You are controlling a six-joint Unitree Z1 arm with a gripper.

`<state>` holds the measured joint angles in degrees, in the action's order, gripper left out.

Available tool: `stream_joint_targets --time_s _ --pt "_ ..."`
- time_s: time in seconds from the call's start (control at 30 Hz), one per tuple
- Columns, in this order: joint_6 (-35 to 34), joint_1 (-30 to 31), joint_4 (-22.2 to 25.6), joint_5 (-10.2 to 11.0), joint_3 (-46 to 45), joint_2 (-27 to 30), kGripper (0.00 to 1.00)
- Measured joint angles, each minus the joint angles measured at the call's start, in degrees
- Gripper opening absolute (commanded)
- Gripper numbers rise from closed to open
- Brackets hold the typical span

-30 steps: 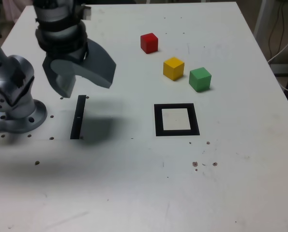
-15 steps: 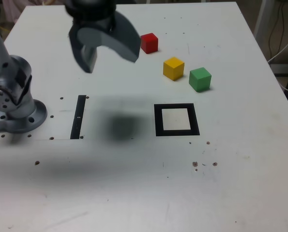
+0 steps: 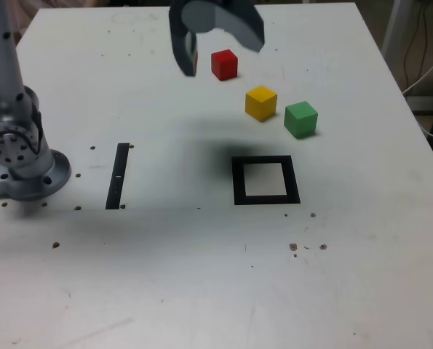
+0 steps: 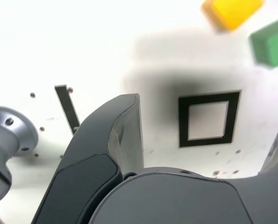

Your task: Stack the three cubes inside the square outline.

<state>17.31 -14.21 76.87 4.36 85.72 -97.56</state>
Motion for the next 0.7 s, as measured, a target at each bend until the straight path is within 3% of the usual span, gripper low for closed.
stream_joint_targets --time_s 0.4,0.7 --pt "5.19 -15.13 1.12 0.58 10.59 -9.50 1.00" --pt "5.92 -20.90 1.59 1.82 15.42 -16.12 1.00"
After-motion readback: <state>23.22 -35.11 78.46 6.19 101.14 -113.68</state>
